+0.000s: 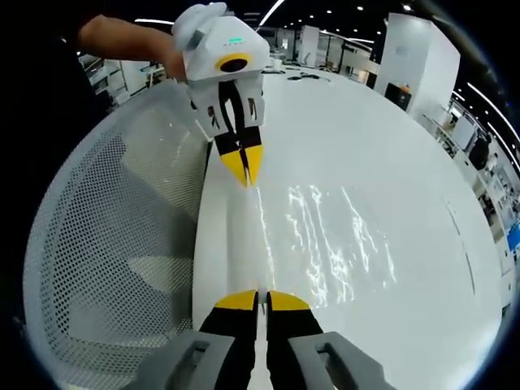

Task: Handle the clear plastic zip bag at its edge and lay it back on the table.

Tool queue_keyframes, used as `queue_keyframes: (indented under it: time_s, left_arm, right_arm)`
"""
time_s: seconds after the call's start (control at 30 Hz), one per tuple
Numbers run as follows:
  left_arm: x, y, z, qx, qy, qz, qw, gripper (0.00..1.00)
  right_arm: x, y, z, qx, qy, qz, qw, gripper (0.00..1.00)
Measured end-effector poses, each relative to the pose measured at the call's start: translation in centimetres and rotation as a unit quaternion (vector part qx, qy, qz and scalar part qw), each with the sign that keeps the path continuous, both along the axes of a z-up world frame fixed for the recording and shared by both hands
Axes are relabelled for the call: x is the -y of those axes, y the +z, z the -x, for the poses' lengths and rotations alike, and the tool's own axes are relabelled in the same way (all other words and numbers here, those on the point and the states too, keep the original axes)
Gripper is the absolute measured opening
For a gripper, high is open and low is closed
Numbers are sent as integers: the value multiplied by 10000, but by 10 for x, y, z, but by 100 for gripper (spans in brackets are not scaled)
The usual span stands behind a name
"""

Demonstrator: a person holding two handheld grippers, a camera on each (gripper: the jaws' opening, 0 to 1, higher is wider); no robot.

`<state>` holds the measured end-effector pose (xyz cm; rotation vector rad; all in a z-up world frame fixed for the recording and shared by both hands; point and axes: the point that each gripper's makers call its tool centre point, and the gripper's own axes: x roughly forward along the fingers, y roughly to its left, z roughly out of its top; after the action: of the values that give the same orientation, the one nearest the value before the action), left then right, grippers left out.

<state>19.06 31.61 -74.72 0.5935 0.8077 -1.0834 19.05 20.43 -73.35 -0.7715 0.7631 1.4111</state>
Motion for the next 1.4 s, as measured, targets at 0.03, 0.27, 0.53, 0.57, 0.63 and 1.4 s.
queue_keyframes:
  time_s: [0.03, 0.27, 0.53, 0.57, 0.63, 1.4]
  left_arm:
    - [0, 0, -1, 7, 2, -14, 10000, 0]
    - [1, 1, 0, 25, -58, -19, 10000, 0]
    - [0, -3, -2, 348, -309, -88, 9989, 0]
    - [0, -3, -2, 353, -318, -97, 9988, 0]
    - [0, -1, 0, 378, -353, -112, 9986, 0]
    - [0, -3, -2, 578, -630, -279, 9959, 0]
  right_arm:
    - [0, 0, 0, 11, 16, 15, 10000, 0]
    - [1, 0, 0, 42, 4, 55, 10000, 0]
    - [-1, -4, 1, 11, -14, 153, 9999, 0]
    - [-2, -4, 2, -2, -6, 165, 9999, 0]
    - [-2, -4, 1, 19, 12, 178, 9998, 0]
    - [-19, 13, 1, -223, 36, -398, 9990, 7]
